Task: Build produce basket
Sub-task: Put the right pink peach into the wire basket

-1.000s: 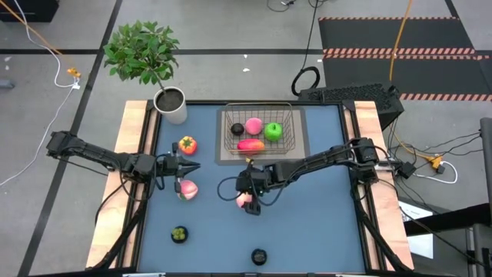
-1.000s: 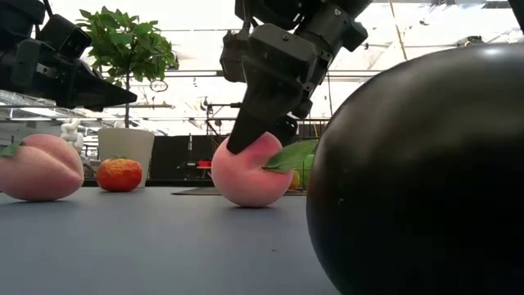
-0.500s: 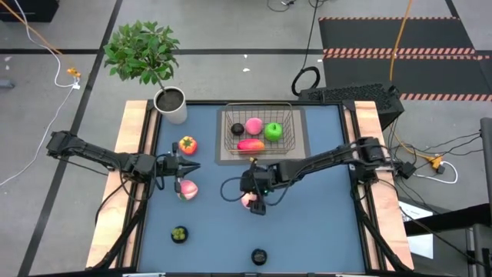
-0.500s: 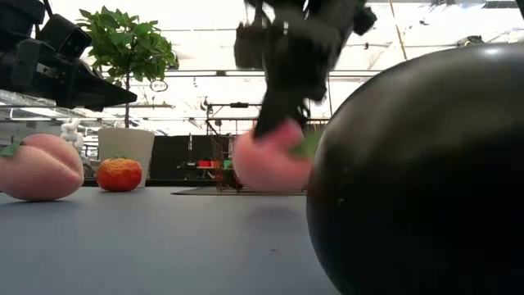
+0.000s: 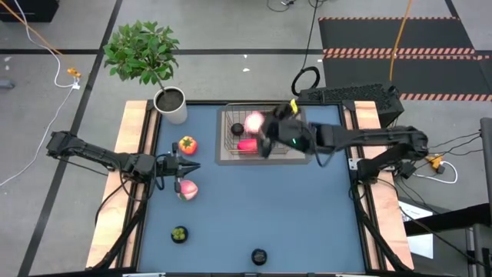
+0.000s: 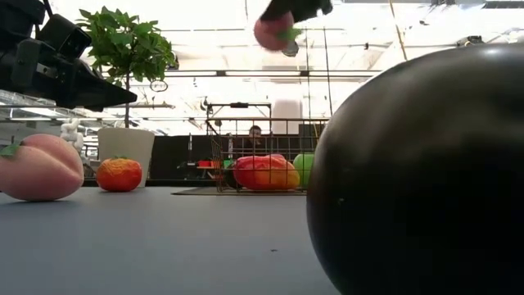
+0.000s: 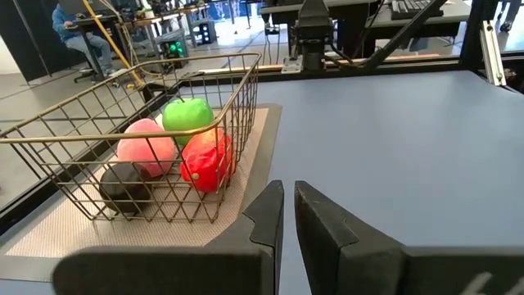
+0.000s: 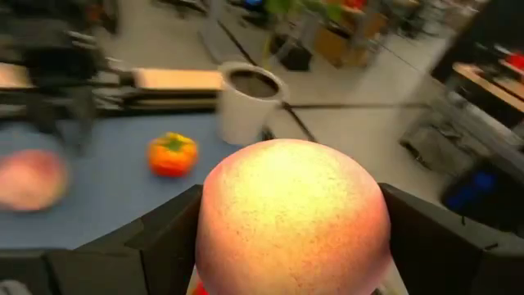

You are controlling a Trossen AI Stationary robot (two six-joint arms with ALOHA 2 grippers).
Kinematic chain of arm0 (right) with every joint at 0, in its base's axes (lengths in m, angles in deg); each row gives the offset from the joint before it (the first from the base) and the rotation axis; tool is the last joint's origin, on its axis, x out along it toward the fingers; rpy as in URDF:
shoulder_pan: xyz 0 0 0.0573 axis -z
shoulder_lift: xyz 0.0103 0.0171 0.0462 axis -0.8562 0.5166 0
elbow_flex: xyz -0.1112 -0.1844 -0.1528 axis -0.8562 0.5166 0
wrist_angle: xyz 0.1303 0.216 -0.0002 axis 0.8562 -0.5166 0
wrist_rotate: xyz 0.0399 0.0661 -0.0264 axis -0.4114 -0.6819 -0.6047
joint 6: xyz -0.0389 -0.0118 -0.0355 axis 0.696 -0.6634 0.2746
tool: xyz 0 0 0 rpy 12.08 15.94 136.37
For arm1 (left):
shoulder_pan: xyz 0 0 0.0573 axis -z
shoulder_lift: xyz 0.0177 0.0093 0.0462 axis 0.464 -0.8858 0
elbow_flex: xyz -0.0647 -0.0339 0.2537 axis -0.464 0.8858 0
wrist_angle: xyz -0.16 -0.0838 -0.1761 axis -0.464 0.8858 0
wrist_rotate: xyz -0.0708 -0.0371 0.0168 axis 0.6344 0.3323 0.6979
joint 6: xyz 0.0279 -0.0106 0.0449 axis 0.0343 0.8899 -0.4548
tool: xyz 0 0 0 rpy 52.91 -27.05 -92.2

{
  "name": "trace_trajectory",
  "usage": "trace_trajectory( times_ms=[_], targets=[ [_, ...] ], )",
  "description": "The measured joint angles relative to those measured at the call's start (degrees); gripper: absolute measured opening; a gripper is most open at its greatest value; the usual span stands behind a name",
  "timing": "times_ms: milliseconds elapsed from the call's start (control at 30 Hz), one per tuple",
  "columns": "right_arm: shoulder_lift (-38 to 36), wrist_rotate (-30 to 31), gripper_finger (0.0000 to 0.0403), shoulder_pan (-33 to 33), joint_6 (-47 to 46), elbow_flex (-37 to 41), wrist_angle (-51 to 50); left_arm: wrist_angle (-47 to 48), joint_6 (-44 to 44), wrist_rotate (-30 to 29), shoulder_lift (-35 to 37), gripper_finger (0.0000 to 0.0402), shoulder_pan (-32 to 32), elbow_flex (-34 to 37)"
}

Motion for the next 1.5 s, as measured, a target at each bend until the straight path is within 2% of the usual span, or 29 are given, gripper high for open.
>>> trace_trajectory(
  times_ms=[100, 267, 367, 467, 600, 800, 1333, 1500],
  targets=[
    [1.32, -3.47, 0.0318, 5.68, -2.58, 1.18, 1.16, 0.00, 0.00, -0.01, 0.01, 0.0037, 0.00, 0.00],
    [6.17, -15.86, 0.0318, 14.74, -8.22, 7.70, 6.35, -0.05, 0.00, 0.00, 0.01, 0.0037, 0.00, 0.00],
    [9.05, -21.73, 0.0318, 18.05, -10.38, 11.72, 10.82, -0.04, 0.00, -0.01, -0.01, 0.0037, -0.02, 0.00],
    [11.13, -24.18, 0.0318, 19.85, -10.99, 15.69, 16.10, -0.01, 0.00, 0.01, 0.00, 0.0037, -0.01, 0.00],
    [12.25, -24.25, 0.0321, 20.21, -11.25, 20.32, 24.23, -0.02, 0.00, -0.01, 0.01, 0.0037, -0.01, -0.01],
    [12.39, -24.48, 0.0348, 20.06, -11.78, 24.59, 29.32, -0.03, 0.00, -1.67, 0.00, 0.0037, 0.00, 0.00],
    [12.25, -24.33, 0.0388, 19.22, -12.09, 25.28, 30.74, -0.20, 0.00, -3.18, 0.01, 0.0037, -0.02, 0.00],
    [9.24, -23.79, 0.0393, 18.42, -12.81, 25.37, 30.55, -0.17, 0.00, -3.18, 0.01, 0.0037, -0.02, 0.00]
  ],
)
